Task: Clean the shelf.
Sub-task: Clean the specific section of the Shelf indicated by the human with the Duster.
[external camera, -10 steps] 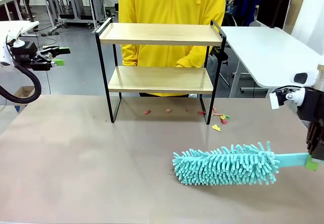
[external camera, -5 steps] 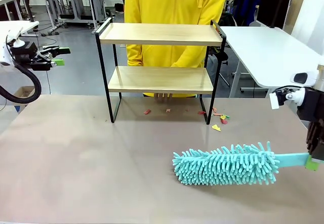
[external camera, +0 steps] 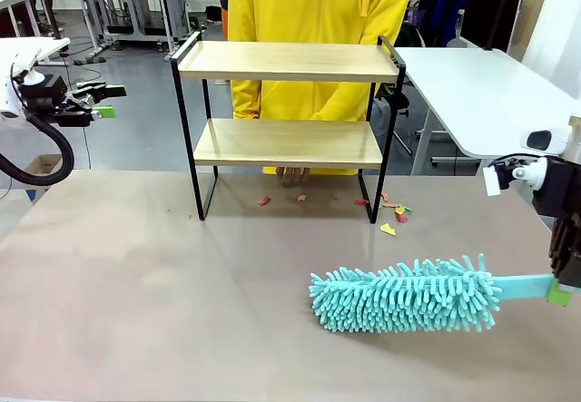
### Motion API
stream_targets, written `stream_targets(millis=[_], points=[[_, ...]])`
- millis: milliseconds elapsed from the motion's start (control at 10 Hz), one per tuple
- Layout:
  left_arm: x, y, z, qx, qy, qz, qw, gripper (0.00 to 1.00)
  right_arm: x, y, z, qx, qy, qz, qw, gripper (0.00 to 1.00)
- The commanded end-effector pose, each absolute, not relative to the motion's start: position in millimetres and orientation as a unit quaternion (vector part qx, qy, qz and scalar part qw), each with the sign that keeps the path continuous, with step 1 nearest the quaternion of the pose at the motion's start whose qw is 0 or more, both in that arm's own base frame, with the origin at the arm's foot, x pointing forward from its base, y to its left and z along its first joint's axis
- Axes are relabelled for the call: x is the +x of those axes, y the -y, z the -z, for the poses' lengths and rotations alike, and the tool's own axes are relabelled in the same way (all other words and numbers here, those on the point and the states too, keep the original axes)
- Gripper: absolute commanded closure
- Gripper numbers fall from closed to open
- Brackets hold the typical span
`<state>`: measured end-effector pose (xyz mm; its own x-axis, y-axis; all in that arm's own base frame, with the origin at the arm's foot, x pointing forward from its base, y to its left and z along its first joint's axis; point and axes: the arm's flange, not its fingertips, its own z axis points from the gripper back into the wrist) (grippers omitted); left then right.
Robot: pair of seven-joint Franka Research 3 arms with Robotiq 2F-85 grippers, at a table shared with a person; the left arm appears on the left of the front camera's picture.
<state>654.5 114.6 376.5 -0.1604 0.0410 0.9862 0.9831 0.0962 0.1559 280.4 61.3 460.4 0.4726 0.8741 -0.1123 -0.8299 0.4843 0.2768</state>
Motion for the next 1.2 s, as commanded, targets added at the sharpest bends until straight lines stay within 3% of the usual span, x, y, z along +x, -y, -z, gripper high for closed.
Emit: stream_targets(millis=[0,1100], points=[[652.6,-114.1,-380.2,-0.446,0.573,0.504,0.468,0.00,278.4,-62.6,-460.2,0.092,-0.119,-0.503,0.851,0.87],[652.6,-114.1,-380.2,-0.446,0.573,0.504,0.468,0.00,278.4,-62.6,-460.2,0.092,-0.119,-0.503,0.851,0.87]])
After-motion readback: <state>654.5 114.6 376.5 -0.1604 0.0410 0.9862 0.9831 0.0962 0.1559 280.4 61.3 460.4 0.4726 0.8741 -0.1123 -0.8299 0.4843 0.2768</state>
